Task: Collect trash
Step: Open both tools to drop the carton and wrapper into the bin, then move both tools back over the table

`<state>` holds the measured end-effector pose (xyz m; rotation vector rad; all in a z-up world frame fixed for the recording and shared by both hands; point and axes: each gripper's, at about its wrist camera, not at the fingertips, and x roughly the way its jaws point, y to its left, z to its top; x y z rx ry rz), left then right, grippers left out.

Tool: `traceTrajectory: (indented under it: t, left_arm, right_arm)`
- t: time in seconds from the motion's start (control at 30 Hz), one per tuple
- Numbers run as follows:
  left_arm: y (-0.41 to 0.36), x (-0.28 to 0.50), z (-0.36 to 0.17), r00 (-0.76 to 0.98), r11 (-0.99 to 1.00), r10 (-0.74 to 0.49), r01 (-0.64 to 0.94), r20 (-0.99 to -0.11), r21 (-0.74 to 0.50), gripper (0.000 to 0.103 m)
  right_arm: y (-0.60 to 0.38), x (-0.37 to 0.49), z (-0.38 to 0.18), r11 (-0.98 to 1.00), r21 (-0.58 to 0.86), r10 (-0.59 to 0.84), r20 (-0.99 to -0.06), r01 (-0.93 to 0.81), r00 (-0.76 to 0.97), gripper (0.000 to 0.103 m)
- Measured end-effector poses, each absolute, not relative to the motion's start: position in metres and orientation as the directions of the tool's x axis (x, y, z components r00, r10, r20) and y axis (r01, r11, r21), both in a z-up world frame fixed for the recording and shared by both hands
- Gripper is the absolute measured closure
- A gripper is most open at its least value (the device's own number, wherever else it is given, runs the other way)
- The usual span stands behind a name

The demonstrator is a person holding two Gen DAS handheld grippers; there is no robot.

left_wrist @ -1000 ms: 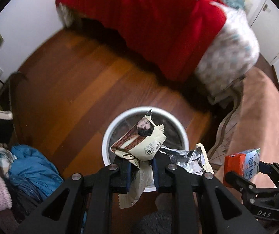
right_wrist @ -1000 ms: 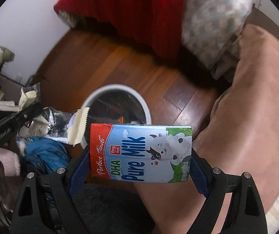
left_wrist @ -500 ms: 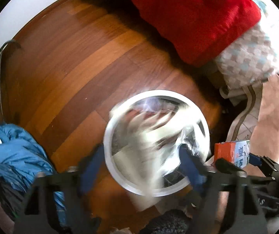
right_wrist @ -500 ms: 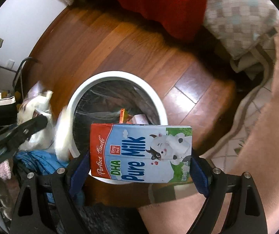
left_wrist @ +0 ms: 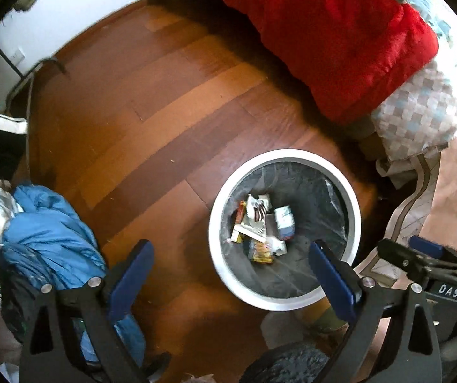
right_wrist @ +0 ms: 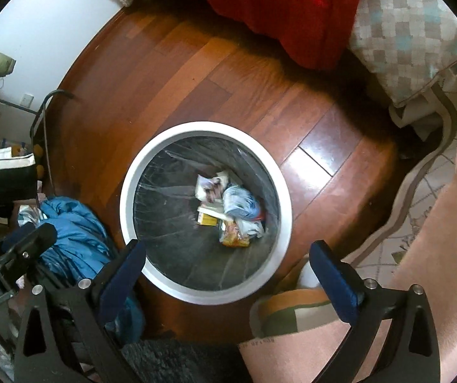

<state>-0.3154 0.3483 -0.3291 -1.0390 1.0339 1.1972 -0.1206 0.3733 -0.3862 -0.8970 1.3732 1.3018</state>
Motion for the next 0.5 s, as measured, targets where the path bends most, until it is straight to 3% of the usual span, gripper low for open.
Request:
traceTrajectory:
  t: [0.23,0.5]
  left_arm:
    - [0.320,-0.307,-0.309,0.047,0.112,0.261,-0.994,-0.964,-0.019,0.004]
    - [0.294,-0.295,-0.284,0.057,0.148,0.291,-0.989,-0.955,-0.014,0.004]
  right_arm:
    - [0.334,-0.119,-0.358,0.118,0.142,0.143,-0.982,-0.983,-0.125,0.000]
    - [0.299,-0.107,-0.322,0.144,0.161,0.198,-0.971,-0.976,-0.131,0.000]
